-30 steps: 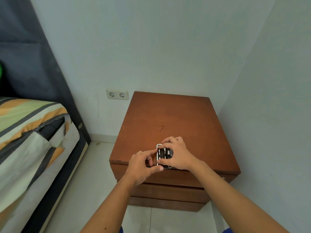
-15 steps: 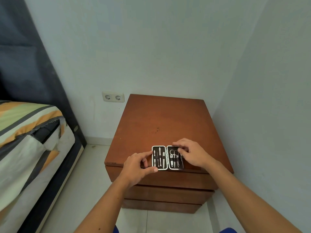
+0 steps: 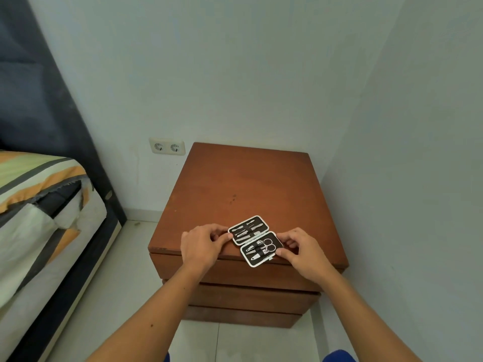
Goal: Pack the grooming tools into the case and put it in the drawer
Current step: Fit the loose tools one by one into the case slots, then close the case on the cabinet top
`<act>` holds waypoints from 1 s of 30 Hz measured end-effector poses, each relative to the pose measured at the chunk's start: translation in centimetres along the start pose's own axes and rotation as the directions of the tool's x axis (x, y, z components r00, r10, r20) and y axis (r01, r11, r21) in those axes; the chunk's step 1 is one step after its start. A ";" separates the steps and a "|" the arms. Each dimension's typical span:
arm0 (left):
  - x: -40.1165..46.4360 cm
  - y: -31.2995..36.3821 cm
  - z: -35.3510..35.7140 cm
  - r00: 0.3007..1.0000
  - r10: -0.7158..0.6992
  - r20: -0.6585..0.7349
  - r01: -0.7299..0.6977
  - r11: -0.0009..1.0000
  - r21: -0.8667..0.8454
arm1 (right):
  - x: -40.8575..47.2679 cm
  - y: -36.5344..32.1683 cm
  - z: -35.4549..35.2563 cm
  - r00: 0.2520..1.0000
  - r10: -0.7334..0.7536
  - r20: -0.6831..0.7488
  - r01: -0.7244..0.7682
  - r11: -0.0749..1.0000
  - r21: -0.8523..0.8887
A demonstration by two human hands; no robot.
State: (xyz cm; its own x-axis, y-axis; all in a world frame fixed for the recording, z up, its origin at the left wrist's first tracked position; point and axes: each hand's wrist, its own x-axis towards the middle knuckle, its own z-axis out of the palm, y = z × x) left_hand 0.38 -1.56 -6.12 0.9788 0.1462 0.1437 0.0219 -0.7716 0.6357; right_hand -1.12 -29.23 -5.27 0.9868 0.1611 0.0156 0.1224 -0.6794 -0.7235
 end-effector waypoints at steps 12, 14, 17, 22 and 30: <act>3.5 -1.2 0.3 0.990 0.091 0.104 -0.083 0.993 -0.081 | -1.8 -2.5 5.8 0.971 0.114 -0.208 -0.086 0.986 0.140; 3.6 -1.2 0.4 0.990 0.101 0.103 -0.092 0.992 -0.088 | -2.0 -2.5 5.8 0.973 0.114 -0.199 -0.089 0.988 0.129; 3.6 -1.3 0.5 0.988 0.110 0.107 -0.101 0.991 -0.089 | -1.9 -2.2 5.4 0.976 0.091 -0.196 -0.071 0.992 0.107; 3.9 -1.6 0.2 0.983 0.049 0.176 -0.037 0.997 -0.071 | 1.3 -1.8 4.1 0.963 0.115 -0.245 -0.106 0.993 0.049; 3.2 0.1 -0.2 0.982 -0.055 0.180 0.088 0.979 -0.182 | 6.8 -3.8 3.2 0.956 0.294 -0.028 -0.285 0.944 0.165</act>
State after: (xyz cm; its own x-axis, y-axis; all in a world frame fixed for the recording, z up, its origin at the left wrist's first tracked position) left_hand 3.53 -1.09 -5.44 0.9968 0.0745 -0.0299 0.0703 -0.6301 0.7734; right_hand 4.80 -23.28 -4.61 0.9818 -0.0653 -0.1785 -0.1836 -0.5689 -0.8016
